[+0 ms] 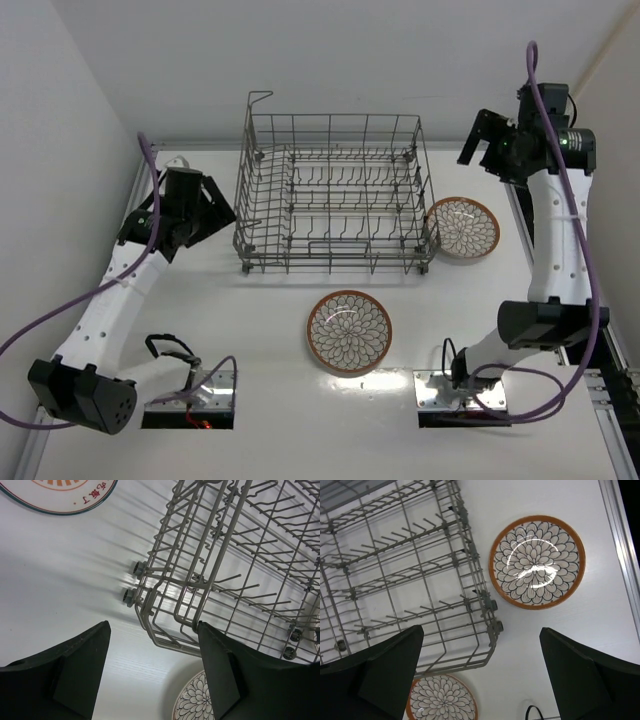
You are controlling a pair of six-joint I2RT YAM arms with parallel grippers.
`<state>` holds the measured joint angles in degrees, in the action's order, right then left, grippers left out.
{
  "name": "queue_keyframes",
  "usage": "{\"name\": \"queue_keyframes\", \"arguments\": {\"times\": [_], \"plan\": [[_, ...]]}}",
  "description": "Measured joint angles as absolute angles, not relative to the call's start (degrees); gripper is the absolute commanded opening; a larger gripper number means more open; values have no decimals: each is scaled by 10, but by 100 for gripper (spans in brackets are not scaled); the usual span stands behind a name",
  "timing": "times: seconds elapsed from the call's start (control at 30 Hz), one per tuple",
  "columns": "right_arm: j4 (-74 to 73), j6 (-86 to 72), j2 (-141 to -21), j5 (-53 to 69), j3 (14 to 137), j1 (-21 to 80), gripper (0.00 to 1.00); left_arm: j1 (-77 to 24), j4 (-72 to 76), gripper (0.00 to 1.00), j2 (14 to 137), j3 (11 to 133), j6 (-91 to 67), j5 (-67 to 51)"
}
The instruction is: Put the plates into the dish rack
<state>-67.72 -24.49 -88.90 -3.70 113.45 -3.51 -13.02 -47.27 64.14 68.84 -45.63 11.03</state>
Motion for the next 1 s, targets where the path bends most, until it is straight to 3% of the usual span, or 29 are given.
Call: {"name": "queue_keyframes", "arguments": {"times": [0.5, 0.73, 1.0], "plan": [[-649, -303, -1034, 134, 1044, -311, 99, -130, -410, 67, 740, 685, -444, 74], [-623, -302, -1054, 188, 1031, -334, 99, -130, -372, 67, 748, 668, -455, 57], [-595, -291, -1055, 196, 913, -375, 99, -130, -363, 70, 752, 666, -455, 61]]}}
